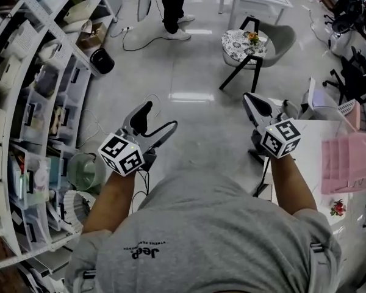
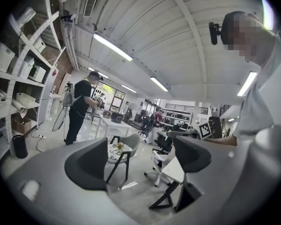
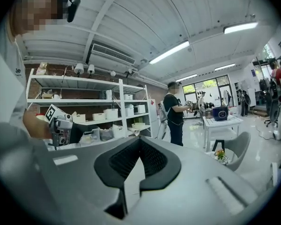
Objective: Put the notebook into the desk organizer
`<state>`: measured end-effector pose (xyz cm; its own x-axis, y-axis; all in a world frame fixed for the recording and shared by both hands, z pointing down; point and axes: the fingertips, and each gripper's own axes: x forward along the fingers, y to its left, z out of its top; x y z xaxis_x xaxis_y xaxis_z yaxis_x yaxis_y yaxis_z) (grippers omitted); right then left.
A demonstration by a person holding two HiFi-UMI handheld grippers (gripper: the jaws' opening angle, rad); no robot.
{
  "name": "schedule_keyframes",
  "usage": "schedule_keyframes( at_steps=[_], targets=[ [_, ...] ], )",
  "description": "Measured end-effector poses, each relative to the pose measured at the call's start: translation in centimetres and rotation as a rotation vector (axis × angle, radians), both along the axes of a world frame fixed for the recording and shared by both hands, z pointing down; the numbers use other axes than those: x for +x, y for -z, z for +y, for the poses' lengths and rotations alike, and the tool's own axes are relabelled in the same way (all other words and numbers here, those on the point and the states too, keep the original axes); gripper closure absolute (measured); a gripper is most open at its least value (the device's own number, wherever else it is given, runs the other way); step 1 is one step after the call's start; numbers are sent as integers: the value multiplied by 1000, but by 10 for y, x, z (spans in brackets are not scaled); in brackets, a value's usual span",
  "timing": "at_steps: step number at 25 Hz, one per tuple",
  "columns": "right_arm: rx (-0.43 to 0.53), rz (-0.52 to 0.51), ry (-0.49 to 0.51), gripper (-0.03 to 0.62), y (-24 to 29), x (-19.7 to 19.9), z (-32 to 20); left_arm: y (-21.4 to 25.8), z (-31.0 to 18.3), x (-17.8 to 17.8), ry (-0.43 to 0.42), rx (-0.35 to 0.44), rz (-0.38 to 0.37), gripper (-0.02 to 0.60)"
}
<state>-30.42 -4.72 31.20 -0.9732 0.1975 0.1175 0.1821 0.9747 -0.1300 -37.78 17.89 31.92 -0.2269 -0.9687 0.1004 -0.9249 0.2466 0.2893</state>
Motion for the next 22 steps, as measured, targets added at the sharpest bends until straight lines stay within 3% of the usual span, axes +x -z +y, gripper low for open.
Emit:
schedule_keyframes(
  at_steps=[6, 11, 17, 22],
  targets=[
    [6, 3, -4, 592, -8, -28, -9, -7, -15, -27, -26, 4, 22, 101],
    [-10, 1, -85, 592, -9, -33, -12, -18, -20, -48, -118, -5, 57, 101],
    [6, 10, -243, 592, -6, 1, -35, -38, -55, -34, -301, -53, 120, 101],
    [21, 18, -391, 592, -10, 62, -70, -56, -112, 5, -472, -79, 168, 103]
  ],
)
